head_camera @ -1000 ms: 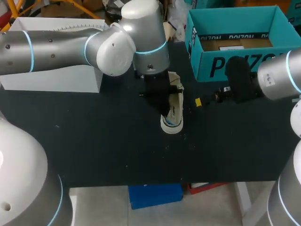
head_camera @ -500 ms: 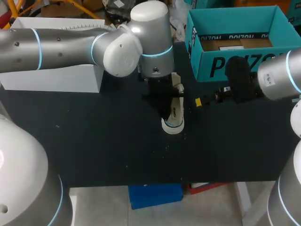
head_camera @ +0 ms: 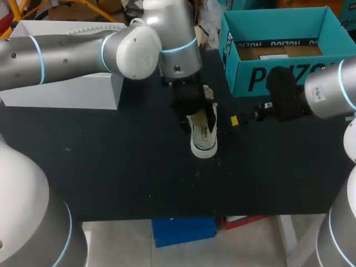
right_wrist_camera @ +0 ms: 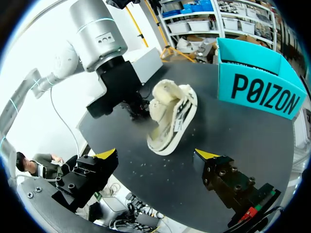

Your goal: Take the shoe out of the shoebox, open the shoe tongue, remove and reinsert the insole, then place the shoe into the shoebox

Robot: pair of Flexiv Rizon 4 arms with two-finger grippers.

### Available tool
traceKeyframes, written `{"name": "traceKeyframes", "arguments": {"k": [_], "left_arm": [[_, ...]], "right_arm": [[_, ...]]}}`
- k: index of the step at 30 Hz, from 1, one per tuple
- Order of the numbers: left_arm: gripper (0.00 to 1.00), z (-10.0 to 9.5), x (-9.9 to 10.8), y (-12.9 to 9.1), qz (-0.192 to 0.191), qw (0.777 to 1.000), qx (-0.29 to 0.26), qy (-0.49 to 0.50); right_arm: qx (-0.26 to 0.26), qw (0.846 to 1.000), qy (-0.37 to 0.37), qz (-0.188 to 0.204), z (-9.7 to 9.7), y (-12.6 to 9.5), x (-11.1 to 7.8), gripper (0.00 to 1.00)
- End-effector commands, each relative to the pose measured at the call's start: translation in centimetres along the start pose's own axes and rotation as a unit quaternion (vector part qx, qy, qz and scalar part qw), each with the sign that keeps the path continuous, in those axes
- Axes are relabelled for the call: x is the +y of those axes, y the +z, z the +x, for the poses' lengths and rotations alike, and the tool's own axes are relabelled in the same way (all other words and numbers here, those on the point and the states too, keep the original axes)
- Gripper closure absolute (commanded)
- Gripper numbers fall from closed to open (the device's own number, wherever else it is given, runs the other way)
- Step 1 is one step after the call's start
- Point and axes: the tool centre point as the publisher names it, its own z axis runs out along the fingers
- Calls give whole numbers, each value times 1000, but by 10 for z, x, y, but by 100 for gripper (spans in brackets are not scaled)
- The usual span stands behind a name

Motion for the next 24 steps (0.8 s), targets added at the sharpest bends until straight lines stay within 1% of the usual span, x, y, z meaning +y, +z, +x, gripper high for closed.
{"name": "traceKeyframes", "arguments": {"k": [1, 2, 3, 6, 11, 24], "left_arm": [[56, 5, -5, -6, -26, 1000, -9, -1], [91, 4, -3, -4, -35, 999, 3, 0], [100, 3, -2, -1, -41, 999, 22, 4], [100, 1, 3, 8, -67, 996, 57, 2], [100, 1, 8, 17, -78, 994, 76, 2], [100, 13, 13, 34, -75, 991, 112, -11]], "right_arm": [[-1, 1000, 0, 1, 1, 0, 1, 0], [-1, 1000, 0, 1, 1, 0, 1, 0], [-1, 1000, 0, 1, 1, 0, 1, 0], [-1, 1000, 0, 1, 1, 0, 1, 0], [-1, 1000, 0, 1, 1, 0, 1, 0], [-1, 1000, 0, 1, 1, 0, 1, 0]]}}
